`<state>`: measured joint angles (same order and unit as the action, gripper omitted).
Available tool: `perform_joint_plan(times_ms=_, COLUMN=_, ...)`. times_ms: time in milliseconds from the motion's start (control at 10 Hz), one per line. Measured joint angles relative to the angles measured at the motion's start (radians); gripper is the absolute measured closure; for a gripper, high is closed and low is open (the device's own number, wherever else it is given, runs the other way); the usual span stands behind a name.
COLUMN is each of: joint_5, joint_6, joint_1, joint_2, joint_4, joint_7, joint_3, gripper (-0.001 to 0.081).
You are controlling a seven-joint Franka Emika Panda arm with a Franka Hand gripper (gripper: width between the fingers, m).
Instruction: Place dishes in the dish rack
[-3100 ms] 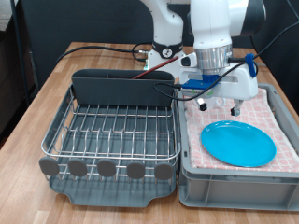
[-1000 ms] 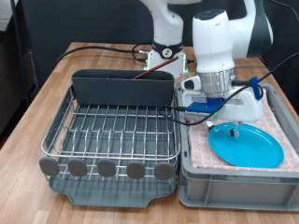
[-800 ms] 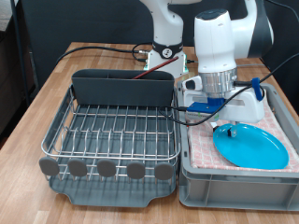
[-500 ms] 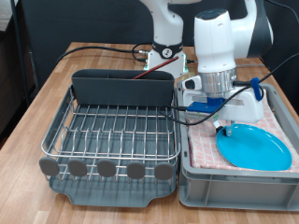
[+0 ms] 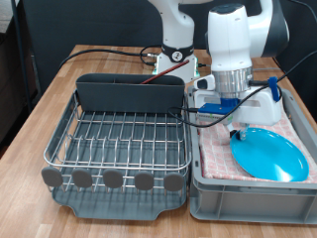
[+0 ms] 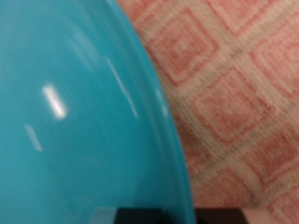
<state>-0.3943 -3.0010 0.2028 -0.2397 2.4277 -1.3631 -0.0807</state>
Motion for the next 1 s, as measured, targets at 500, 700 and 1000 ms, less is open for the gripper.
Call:
perform_joint_plan(times_ms=500, joint_5=0.196, joint_6=0.180, joint_1=0.056, joint_2=0.142, joint_4=0.003, joint_7=-0.205, joint_3=0.091, gripper=0.0774)
perform_joint_plan(times_ms=700, joint_5=0.255, joint_6=0.259, joint_1=0.056, joint_2=0.189, joint_4=0.005, joint_7=-0.264, joint_3=0.104, gripper=0.0776)
perform_joint_plan(times_ms=1000, joint_5=0.379, joint_6=0.449, joint_1=0.049, joint_2=0.268, joint_4=-0.006, joint_7=-0.371, joint_3=0.118, gripper=0.0781)
